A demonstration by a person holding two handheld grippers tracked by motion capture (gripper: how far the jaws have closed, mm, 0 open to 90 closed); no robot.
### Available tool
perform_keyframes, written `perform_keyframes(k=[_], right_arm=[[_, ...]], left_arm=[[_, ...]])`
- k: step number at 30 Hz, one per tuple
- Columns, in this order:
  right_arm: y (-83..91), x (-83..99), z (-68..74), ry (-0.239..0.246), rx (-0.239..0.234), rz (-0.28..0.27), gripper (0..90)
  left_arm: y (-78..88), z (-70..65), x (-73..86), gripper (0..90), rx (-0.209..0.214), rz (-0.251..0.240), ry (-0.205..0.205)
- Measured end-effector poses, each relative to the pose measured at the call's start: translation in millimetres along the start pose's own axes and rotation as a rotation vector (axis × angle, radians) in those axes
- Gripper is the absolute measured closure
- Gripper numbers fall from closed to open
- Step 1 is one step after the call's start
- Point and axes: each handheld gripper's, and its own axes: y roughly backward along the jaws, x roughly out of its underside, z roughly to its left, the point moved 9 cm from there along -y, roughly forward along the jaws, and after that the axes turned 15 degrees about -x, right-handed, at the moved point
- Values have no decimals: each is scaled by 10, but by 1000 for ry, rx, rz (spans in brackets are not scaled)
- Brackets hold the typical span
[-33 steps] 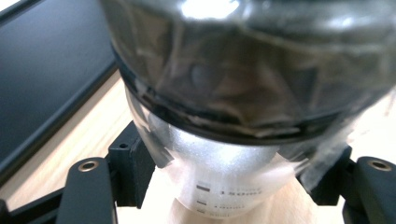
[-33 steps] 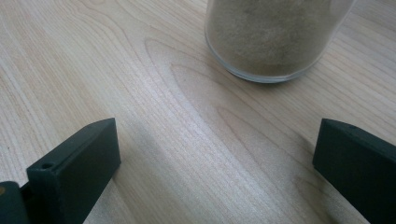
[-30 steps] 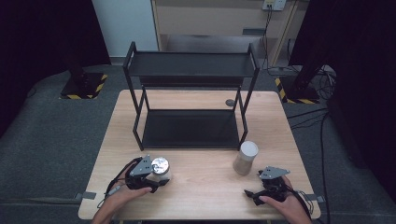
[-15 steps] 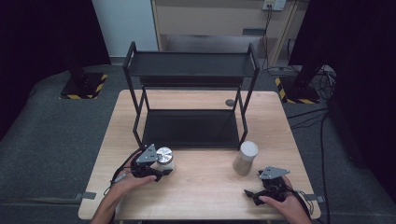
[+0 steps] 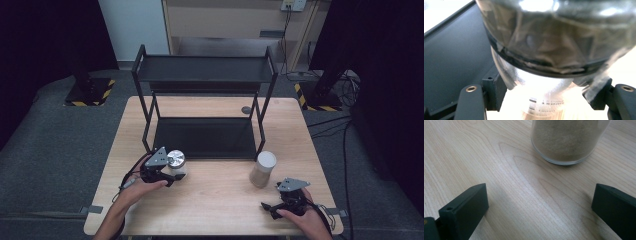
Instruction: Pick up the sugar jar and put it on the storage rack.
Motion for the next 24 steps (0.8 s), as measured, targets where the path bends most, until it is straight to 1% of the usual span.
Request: perform_keyframes(k=[5, 13, 17, 21, 24], right_arm=[[-1, 0, 1, -1, 1, 0, 11], [-3, -1, 6, -2, 4, -1, 11], [-5, -1, 11, -5, 8, -1, 9], [-6, -1, 12, -5, 9, -1, 9], [-6, -1, 13, -6, 9, -1, 9]], left_arm=[[7, 52, -27, 300, 5, -2, -2], [53, 115, -132, 300, 14, -10, -26], [97, 157, -205, 300, 16, -15, -42], [141, 227, -291, 300, 17, -20, -54], [166, 287, -366, 300, 18, -19, -73]])
